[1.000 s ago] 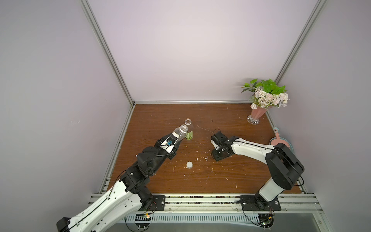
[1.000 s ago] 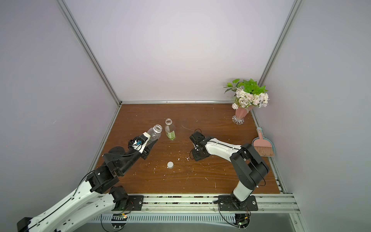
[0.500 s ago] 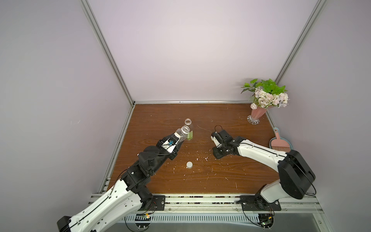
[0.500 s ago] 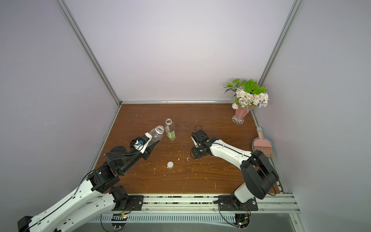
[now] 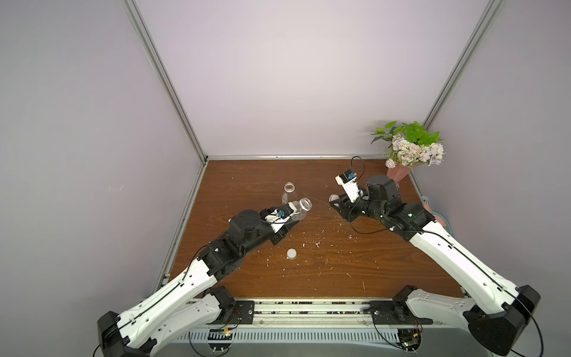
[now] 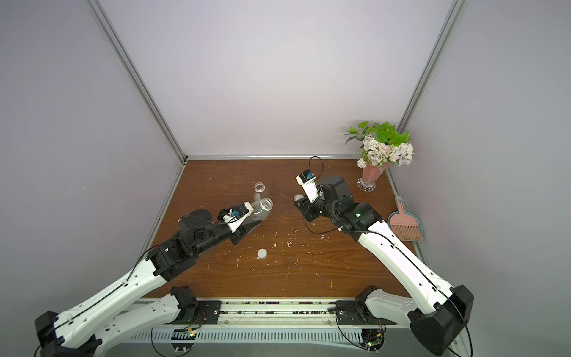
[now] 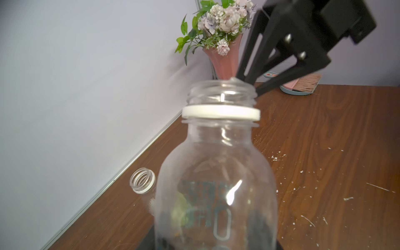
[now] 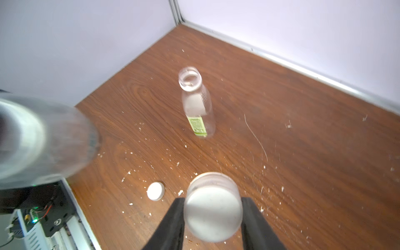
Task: Screw on the bottle caps
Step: Screw the bottle cap onto the plastic bottle.
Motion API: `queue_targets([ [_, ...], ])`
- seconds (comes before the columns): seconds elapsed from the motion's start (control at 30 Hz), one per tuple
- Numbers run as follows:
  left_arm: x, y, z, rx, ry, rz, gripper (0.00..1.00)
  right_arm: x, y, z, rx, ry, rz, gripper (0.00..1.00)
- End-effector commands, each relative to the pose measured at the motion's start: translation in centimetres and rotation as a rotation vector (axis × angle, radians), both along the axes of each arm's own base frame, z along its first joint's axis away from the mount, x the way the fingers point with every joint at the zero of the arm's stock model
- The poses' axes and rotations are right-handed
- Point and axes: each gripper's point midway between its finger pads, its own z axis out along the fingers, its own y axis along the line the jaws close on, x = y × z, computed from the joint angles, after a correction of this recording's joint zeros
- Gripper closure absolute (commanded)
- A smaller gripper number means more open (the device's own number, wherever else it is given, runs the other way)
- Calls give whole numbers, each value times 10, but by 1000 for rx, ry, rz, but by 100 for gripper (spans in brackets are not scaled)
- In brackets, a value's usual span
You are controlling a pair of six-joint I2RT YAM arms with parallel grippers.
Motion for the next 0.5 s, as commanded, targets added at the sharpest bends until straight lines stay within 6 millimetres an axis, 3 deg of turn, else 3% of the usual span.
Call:
queue_targets([
  [0.0, -12, -13, 1, 9, 32, -107, 99, -30, 6, 44, 41, -106, 168, 94],
  [0.27, -24, -26, 8, 17, 44, -207, 99, -74, 12, 80, 107, -205, 381, 92],
  [0.47, -36, -40, 14, -16, 55, -285, 99, -91, 22, 64, 87, -133, 517, 92],
])
